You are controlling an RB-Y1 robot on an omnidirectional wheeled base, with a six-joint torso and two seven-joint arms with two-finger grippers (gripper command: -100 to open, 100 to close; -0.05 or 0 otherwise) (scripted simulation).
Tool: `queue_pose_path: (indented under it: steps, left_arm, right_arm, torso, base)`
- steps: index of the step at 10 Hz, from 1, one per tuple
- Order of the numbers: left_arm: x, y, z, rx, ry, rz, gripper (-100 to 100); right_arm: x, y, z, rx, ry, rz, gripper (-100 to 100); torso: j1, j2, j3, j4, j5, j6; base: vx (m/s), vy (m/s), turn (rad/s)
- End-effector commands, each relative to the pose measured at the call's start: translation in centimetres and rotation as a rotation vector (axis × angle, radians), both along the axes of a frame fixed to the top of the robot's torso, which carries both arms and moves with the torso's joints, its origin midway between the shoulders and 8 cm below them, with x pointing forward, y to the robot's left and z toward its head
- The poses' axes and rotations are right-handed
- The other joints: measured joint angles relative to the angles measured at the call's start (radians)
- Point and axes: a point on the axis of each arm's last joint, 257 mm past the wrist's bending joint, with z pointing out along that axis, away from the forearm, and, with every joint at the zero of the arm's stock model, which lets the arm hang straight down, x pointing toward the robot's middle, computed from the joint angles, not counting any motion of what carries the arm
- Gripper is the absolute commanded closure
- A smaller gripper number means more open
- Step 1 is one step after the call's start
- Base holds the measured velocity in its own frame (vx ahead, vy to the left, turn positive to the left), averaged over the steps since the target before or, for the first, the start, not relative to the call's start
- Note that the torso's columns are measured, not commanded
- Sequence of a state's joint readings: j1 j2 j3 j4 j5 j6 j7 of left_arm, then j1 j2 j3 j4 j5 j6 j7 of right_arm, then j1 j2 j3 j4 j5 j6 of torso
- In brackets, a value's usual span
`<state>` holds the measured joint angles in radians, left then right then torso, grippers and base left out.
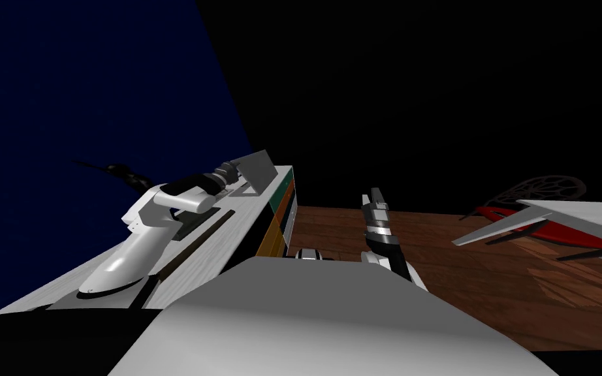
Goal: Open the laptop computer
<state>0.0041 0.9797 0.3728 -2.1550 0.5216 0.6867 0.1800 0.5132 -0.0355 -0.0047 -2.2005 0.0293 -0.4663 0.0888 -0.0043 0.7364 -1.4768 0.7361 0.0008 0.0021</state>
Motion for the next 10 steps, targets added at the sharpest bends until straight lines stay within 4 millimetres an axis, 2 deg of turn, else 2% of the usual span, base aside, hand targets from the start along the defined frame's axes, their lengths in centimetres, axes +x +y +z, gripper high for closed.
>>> queue_pose_path:
  steps: [1,10]
  left_arm:
    - [0.31,0.25,-0.44,-0.117,0.009,-0.005,100]
    - [0.31,0.25,-0.44,-0.117,0.009,-0.005,100]
  right_arm:
    - [0.0,0.0,0.0,0.0,0.0,0.0,0]
    - [0.0,0.0,0.0,0.0,0.0,0.0,0]
  torso:
    - [0.001,0.0,0.0,0.001,-0.001,0.0]
    - [0.003,0.004,0.002,0.004,-0.002,-0.002]
  base:
    - [-0.009,0.004,-0.031]
    - [0.0,0.0,0.001]
